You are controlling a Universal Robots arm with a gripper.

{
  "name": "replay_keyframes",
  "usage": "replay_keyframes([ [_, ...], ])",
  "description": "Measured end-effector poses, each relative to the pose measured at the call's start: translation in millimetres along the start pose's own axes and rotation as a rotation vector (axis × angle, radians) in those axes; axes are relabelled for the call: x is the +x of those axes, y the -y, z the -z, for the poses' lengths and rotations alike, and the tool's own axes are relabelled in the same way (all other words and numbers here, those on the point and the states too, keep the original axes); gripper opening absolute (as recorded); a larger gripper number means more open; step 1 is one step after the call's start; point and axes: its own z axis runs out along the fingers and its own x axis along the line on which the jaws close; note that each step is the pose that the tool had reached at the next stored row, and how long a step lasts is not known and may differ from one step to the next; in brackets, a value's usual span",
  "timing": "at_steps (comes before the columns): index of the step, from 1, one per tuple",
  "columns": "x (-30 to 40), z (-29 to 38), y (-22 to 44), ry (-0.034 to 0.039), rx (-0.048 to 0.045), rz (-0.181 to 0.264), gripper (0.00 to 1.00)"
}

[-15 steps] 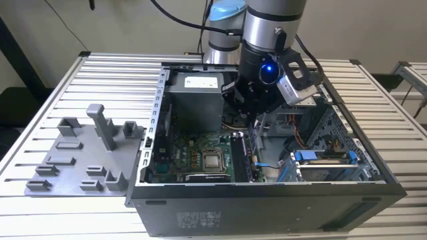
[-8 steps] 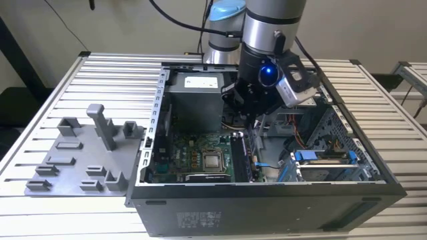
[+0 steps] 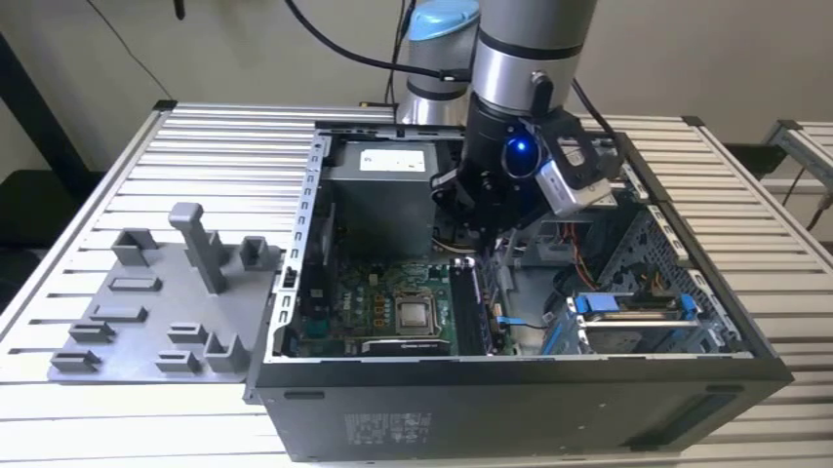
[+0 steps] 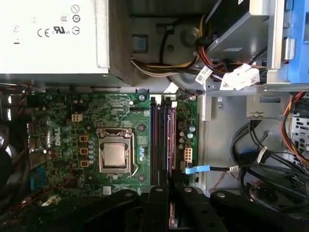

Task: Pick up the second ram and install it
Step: 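Insert the second ram into the second slot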

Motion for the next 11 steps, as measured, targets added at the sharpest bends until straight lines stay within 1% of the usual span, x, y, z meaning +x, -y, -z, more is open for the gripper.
replay_keyframes([
  [5,0.1,-5.6,-0.6,0.0,0.0023,0.0,0.14],
  [11,0.3,-10.4,-1.5,0.0001,0.0057,0.0,0.14],
])
